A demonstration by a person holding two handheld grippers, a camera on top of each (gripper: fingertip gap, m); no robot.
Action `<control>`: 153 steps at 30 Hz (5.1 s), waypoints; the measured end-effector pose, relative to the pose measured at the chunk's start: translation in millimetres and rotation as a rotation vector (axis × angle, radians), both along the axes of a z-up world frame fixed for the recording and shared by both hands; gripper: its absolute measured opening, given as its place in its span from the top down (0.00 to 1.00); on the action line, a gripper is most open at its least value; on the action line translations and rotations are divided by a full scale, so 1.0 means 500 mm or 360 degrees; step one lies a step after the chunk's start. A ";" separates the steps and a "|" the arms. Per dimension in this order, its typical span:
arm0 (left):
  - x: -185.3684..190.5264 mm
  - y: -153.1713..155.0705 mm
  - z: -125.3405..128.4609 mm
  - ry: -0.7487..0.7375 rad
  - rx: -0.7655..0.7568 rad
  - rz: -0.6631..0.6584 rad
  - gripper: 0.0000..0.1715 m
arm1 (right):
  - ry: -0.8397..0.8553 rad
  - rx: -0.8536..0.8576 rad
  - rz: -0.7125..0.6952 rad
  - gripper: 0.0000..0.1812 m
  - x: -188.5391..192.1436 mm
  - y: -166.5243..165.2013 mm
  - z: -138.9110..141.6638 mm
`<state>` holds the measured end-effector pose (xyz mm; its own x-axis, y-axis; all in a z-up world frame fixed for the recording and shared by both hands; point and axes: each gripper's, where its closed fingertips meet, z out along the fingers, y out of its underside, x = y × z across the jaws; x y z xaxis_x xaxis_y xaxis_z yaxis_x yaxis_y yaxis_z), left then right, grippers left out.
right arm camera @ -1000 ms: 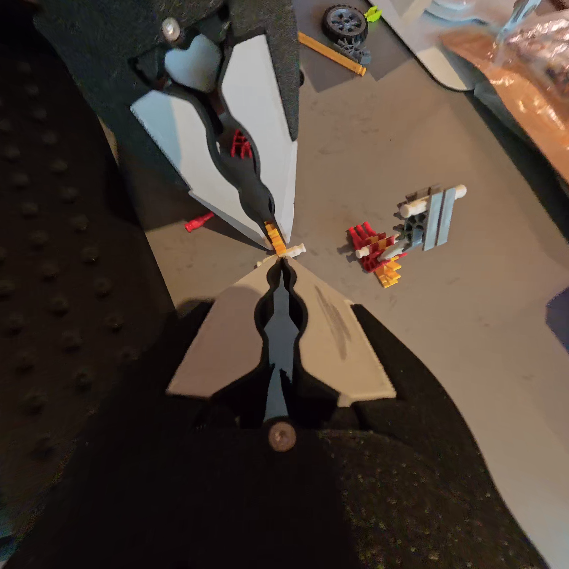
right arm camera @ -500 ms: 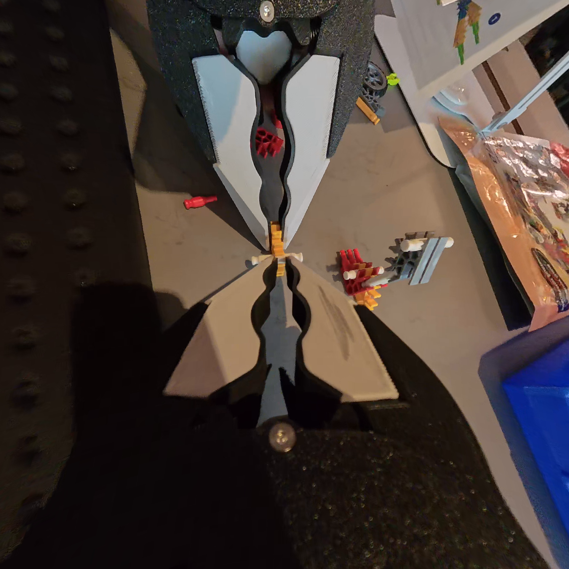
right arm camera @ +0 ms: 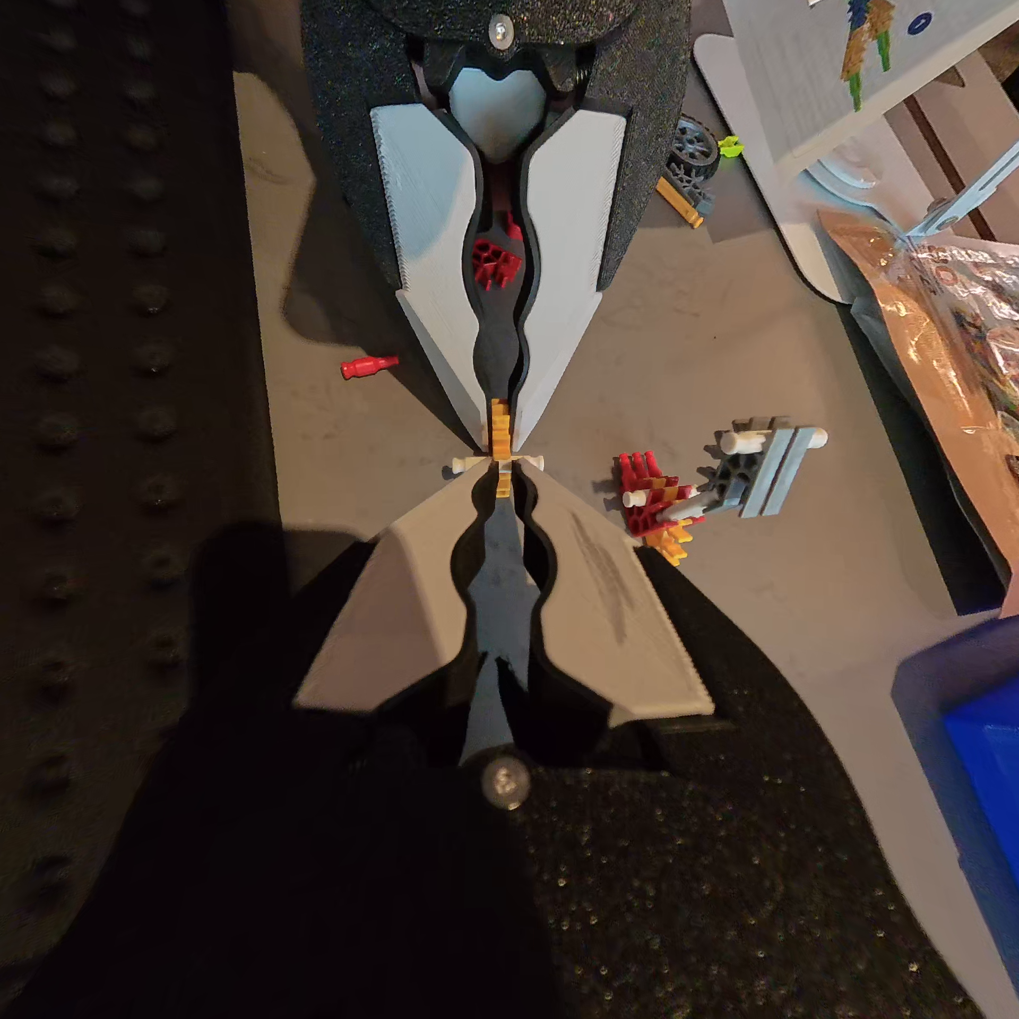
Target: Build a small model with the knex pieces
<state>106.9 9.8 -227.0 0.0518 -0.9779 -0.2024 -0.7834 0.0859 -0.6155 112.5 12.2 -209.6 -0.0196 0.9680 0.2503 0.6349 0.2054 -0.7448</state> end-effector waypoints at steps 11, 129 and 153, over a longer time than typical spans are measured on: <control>0.002 0.001 0.000 -0.0055 -0.0086 0.0017 0.97 | -0.0062 -0.0098 0.0091 1.00 -0.003 0.002 -0.001; -0.096 0.008 0.039 0.0033 -0.0011 0.0043 0.81 | -0.0133 -0.0079 -0.0046 0.86 -0.002 -0.003 -0.008; -0.234 0.057 0.003 0.0107 -0.0047 0.0512 0.89 | 0.0086 -0.0034 -0.0285 0.87 0.029 0.010 0.032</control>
<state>-9.9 38.4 -225.7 0.3467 -0.9190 -0.1875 -0.8064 -0.1900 -0.5601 126.9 17.1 -193.7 0.1664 0.9599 0.2255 0.6190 0.0763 -0.7816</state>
